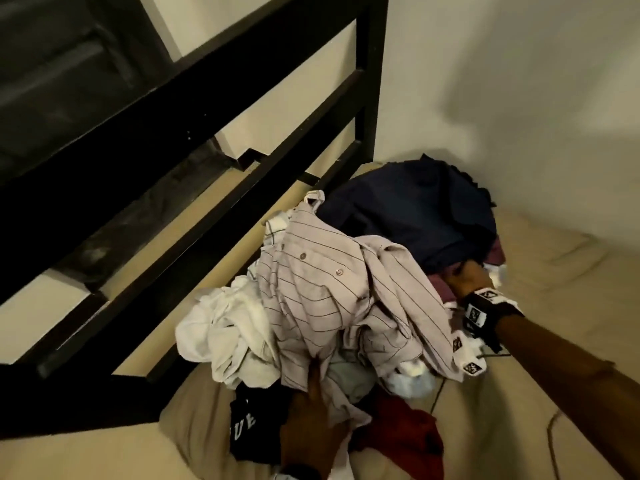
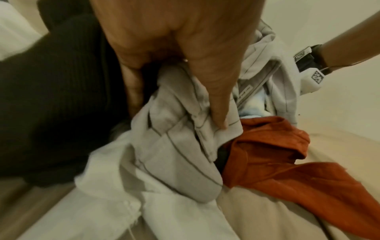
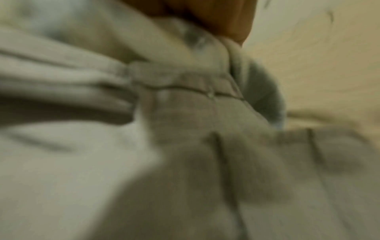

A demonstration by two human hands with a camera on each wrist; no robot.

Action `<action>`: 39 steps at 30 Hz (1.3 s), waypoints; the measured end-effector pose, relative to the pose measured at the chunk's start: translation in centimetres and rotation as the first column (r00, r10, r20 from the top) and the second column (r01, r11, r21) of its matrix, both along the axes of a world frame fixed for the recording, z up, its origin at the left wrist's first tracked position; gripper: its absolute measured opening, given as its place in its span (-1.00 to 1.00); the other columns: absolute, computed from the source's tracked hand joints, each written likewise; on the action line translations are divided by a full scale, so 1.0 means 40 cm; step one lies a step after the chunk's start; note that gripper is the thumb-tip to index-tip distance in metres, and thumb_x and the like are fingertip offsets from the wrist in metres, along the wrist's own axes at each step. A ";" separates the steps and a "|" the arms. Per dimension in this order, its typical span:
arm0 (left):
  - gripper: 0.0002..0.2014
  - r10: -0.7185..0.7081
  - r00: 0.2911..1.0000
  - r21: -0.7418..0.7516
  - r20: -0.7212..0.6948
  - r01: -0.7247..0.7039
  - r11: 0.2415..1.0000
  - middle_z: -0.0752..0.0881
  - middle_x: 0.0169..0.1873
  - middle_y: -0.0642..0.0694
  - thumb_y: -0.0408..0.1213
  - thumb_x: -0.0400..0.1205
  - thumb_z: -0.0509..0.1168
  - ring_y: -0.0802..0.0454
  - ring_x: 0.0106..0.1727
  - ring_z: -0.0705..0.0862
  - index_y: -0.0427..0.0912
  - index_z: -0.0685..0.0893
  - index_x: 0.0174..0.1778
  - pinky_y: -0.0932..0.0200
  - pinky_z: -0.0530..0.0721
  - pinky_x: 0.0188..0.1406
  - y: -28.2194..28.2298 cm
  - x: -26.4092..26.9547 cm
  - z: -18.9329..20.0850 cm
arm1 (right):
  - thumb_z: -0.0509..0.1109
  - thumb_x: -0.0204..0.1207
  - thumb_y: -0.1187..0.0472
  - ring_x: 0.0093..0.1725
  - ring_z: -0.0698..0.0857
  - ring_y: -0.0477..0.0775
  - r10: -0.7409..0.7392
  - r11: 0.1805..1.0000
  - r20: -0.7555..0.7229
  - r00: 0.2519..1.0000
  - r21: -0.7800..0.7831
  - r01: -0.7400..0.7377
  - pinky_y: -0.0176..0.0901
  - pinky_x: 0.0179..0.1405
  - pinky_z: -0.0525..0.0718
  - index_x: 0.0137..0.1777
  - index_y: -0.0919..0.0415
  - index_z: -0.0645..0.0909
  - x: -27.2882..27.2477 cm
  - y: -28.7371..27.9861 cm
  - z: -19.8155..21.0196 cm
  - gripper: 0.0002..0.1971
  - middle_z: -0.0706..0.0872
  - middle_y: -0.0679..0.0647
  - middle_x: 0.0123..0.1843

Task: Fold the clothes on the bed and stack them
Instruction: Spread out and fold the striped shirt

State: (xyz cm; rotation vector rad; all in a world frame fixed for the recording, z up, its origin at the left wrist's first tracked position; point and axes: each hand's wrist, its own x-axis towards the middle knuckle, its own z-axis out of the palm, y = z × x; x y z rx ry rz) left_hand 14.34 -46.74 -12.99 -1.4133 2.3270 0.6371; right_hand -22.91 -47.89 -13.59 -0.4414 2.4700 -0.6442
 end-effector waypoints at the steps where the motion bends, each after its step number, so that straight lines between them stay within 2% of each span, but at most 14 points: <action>1: -0.01 0.119 0.992 -0.034 -0.032 -0.120 0.992 0.27 0.63 -0.35 0.69 0.30 -0.02 -0.32 0.59 0.43 0.65 -0.55 0.47 -0.06 0.67 0.28 -0.016 0.042 0.017 | 0.52 0.53 -0.01 0.23 0.66 0.51 0.008 0.998 -0.044 0.999 0.064 -0.005 0.15 0.11 0.59 0.42 0.43 0.51 0.009 0.025 0.029 -0.38 0.66 0.48 0.32; 3: -0.17 0.100 0.994 -0.116 -0.047 -0.105 0.988 0.18 0.64 -0.23 0.35 0.57 0.32 -0.24 0.66 0.32 0.49 0.04 0.71 -0.03 0.69 0.28 0.000 0.052 0.041 | 0.53 0.46 0.15 0.30 0.59 0.55 0.013 0.999 -0.262 0.965 0.053 0.000 0.32 0.28 0.56 0.44 0.45 0.46 0.054 0.050 0.090 -0.38 0.57 0.51 0.38; 6: -0.67 0.137 0.954 -0.199 -0.266 -0.194 0.961 0.58 0.18 -0.16 -0.20 0.47 0.60 -0.23 0.16 0.69 0.05 0.79 0.16 0.00 0.75 -0.24 0.016 0.075 0.091 | 0.44 0.38 0.13 0.37 0.50 0.47 -0.039 0.920 -0.571 0.820 -0.341 -0.194 0.28 0.36 0.44 0.45 0.36 0.48 0.194 0.043 0.231 -0.37 0.50 0.41 0.43; 8: -0.88 0.196 0.938 -0.145 -0.287 -0.245 0.959 0.61 0.15 -0.12 -0.29 0.62 0.46 -0.17 0.13 0.68 -0.05 0.79 0.04 0.04 0.69 -0.09 0.014 0.099 0.093 | 0.37 0.47 -0.10 0.39 0.49 0.31 0.082 0.798 -0.577 0.813 -0.451 -0.401 0.20 0.36 0.45 0.49 0.22 0.47 0.302 -0.002 0.310 -0.36 0.52 0.26 0.46; 11: -0.83 0.199 0.932 -0.038 -0.304 -0.220 0.975 0.68 0.01 -0.12 -0.36 0.43 0.62 -0.09 -0.01 0.76 -0.02 0.87 -0.14 0.07 0.79 -0.10 0.041 0.138 0.100 | 0.39 0.42 -0.42 0.43 0.50 0.26 0.492 0.788 -0.471 0.733 -0.117 -0.604 0.19 0.42 0.45 0.51 0.17 0.46 0.403 -0.115 0.326 -0.18 0.57 0.22 0.43; 15: -0.82 0.277 0.897 0.081 -0.346 -0.265 0.961 0.58 0.18 0.00 -0.10 0.69 0.38 0.01 0.29 0.65 0.14 0.84 0.16 0.27 0.57 0.26 0.078 0.197 0.135 | 0.32 0.63 -0.01 0.34 0.68 0.25 0.703 0.711 -0.239 0.670 0.247 -0.658 0.12 0.42 0.40 0.44 0.01 0.51 0.482 -0.138 0.283 -0.60 0.77 0.15 0.24; 19: -0.17 0.530 0.643 0.295 -0.553 -0.443 0.846 0.58 0.23 0.21 0.66 0.36 0.13 0.20 0.32 0.60 0.17 0.61 0.37 0.40 0.51 0.24 0.127 0.204 0.219 | 0.27 0.61 0.03 0.05 0.78 0.34 0.699 0.600 -0.393 0.597 -0.131 -0.789 0.08 -0.07 0.71 0.37 0.11 0.65 0.555 0.065 0.378 -0.61 0.82 0.21 0.09; 21: 0.11 0.681 0.496 0.468 -0.539 -0.495 0.732 0.43 0.49 0.18 0.77 0.25 0.02 0.15 0.55 0.41 0.10 0.41 0.60 0.12 0.46 0.55 0.156 0.184 0.265 | 0.18 0.68 0.00 -0.05 0.74 0.23 0.556 0.512 -0.576 0.599 -0.331 -0.793 0.00 -0.13 0.63 0.24 0.15 0.64 0.568 0.247 0.448 -0.68 0.80 0.17 -0.01; 23: 0.09 0.753 0.389 0.580 -0.531 -0.481 0.657 0.25 0.65 0.22 0.81 0.24 0.00 0.11 0.69 0.25 0.27 0.26 0.65 -0.13 0.29 0.72 0.172 0.155 0.342 | -0.02 0.82 -0.08 0.02 0.66 0.10 0.451 0.445 -0.653 0.608 -0.427 -0.787 -0.14 0.01 0.57 0.35 0.03 0.50 0.559 0.440 0.550 -0.66 0.71 0.04 0.13; 26: -0.10 0.880 0.210 0.799 -0.425 -0.371 0.474 0.64 0.49 0.09 0.57 0.32 0.36 -0.05 0.46 0.64 0.29 0.46 0.59 -0.21 0.68 0.37 0.191 0.078 0.439 | -0.07 0.82 -0.12 0.15 0.65 -0.06 0.440 0.432 -0.634 0.636 -0.472 -0.769 -0.40 0.22 0.48 0.39 -0.06 0.44 0.508 0.666 0.656 -0.65 0.55 -0.28 0.42; 28: -0.38 0.896 0.270 0.888 -0.354 -0.205 0.412 0.80 0.27 -0.02 0.19 0.45 0.50 -0.16 0.34 0.74 0.11 0.67 0.43 -0.11 0.75 0.16 0.273 -0.011 0.541 | -0.02 0.82 -0.14 0.28 0.65 -0.21 0.452 0.487 -0.564 0.691 -0.494 -0.721 -0.46 0.27 0.47 0.37 0.02 0.53 0.471 0.807 0.716 -0.60 0.46 -0.36 0.51; 32: -0.59 0.744 0.415 0.839 -0.523 0.098 0.535 0.79 0.29 -0.14 -0.63 0.66 0.27 -0.13 0.40 0.71 -0.26 0.66 0.40 -0.09 0.64 0.44 0.481 -0.179 0.706 | 0.25 0.72 0.09 0.23 0.75 -0.19 0.333 0.591 -0.277 0.901 -0.684 -0.428 -0.30 0.14 0.67 0.38 -0.14 0.66 0.409 1.035 0.824 -0.69 0.74 -0.25 0.32; 36: -0.66 0.722 0.441 0.823 -0.533 0.072 0.563 0.76 0.27 -0.35 -0.46 0.60 0.40 -0.32 0.38 0.70 -0.36 0.72 0.31 -0.40 0.53 0.51 0.652 -0.288 0.810 | 0.36 0.66 0.37 0.13 0.80 -0.11 0.146 0.631 -0.103 0.984 -0.757 -0.172 -0.20 0.11 0.73 0.25 -0.20 0.77 0.360 1.208 1.008 -0.58 0.85 -0.10 0.17; 39: -0.63 0.687 0.450 0.797 -0.570 0.101 0.595 0.82 0.20 -0.27 -0.39 0.54 0.50 -0.23 0.29 0.77 -0.34 0.75 0.28 -0.24 0.70 0.36 0.777 -0.349 0.910 | 0.38 0.59 0.25 -0.09 0.80 -0.17 0.080 0.610 -0.229 0.970 -0.759 -0.230 -0.28 -0.12 0.71 0.22 -0.24 0.76 0.339 1.340 1.151 -0.63 0.84 -0.21 -0.01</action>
